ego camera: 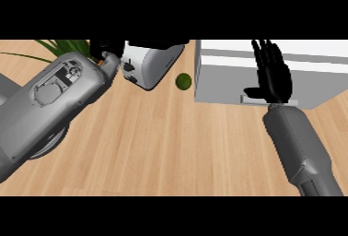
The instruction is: Pick up the can, place it into the drawer and close the drawer
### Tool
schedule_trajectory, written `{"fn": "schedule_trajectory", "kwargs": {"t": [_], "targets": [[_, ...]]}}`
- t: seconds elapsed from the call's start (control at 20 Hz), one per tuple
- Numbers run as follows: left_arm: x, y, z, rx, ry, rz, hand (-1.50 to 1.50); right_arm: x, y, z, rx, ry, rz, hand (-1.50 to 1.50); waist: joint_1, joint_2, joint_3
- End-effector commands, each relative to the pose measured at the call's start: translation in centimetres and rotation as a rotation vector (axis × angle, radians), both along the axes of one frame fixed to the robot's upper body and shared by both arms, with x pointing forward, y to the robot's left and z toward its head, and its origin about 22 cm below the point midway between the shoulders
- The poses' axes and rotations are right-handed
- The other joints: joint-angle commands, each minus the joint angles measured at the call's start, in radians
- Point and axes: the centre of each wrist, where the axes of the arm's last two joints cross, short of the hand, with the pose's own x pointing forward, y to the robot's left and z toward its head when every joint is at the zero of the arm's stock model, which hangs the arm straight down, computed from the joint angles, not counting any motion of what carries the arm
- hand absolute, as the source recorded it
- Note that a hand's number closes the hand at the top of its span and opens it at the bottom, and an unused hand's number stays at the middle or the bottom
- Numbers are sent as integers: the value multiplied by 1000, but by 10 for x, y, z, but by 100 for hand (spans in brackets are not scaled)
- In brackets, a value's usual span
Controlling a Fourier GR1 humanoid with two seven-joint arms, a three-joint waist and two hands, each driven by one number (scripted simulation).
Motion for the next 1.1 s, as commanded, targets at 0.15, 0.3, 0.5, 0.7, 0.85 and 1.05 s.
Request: {"fn": "schedule_trajectory", "kwargs": {"t": [0.15,0.3,0.5,0.7,0.85,1.05], "targets": [[-9,22,-9,3,11,-1,-150,31,5,15,25,1,-30,-150,15,28,16],[-13,28,-27,19,16,9,-150,38,27,17,29,-17,-18,-150,12,29,15],[-28,16,-34,12,9,-19,-150,48,33,32,19,-20,-30,-150,27,27,15],[-27,35,-34,7,23,-7,-150,57,36,50,41,-18,-25,-150,30,33,15],[-31,38,-47,6,23,-17,-150,60,37,55,46,-31,-39,-150,33,37,15],[-39,40,-52,22,16,-15,-150,62,32,60,77,-32,-38,-150,38,38,16]]}}
